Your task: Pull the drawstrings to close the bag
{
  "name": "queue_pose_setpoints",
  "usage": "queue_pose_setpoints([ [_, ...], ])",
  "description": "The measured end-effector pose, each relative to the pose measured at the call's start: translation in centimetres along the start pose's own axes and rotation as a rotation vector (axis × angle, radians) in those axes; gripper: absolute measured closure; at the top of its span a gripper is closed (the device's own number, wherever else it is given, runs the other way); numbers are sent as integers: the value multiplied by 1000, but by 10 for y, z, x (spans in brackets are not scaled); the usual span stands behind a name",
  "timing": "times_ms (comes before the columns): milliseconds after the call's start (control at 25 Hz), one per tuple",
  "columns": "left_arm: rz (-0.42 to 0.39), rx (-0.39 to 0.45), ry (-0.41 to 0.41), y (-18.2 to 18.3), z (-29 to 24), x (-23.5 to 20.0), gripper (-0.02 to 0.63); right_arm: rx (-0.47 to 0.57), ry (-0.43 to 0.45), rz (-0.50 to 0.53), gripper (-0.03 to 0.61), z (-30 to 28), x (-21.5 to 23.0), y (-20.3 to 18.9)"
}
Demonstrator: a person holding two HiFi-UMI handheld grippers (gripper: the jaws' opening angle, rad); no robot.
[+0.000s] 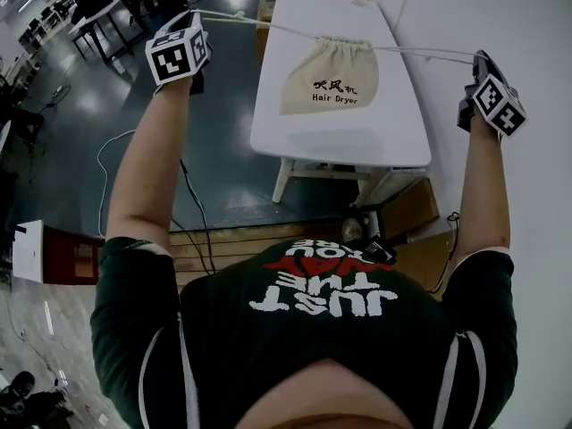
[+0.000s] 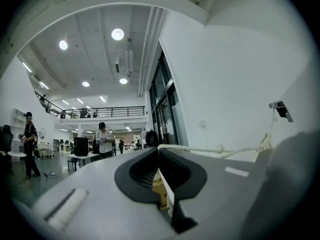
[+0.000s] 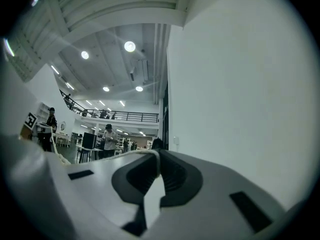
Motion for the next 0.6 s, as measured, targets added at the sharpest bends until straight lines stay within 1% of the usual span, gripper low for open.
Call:
queue_pose_setpoints([
  [120, -61, 24, -30, 25, -5, 10, 603, 9, 43, 31, 570, -3, -15, 14],
  [160, -82, 31, -40, 27, -5, 16, 603, 14, 61, 35, 571, -2, -20, 15],
  [320, -131, 60, -86, 11, 3, 48, 602, 34, 123, 57, 570, 9, -35, -2],
  [480, -133, 78, -90, 16, -1, 51, 601, 25, 120, 51, 571, 8, -36, -4],
  [600, -104, 72, -41, 10, -1, 31, 603, 10, 90, 28, 571, 6, -24, -10],
])
Point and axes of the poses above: the fingertips, and each gripper's own axes: z backward along the fingers, x to its right, y out of its top, the point moved 9 cm from there along z, backward along the fingers, and after that the axes turned 9 degrees about -y, right-handed, at the moved point
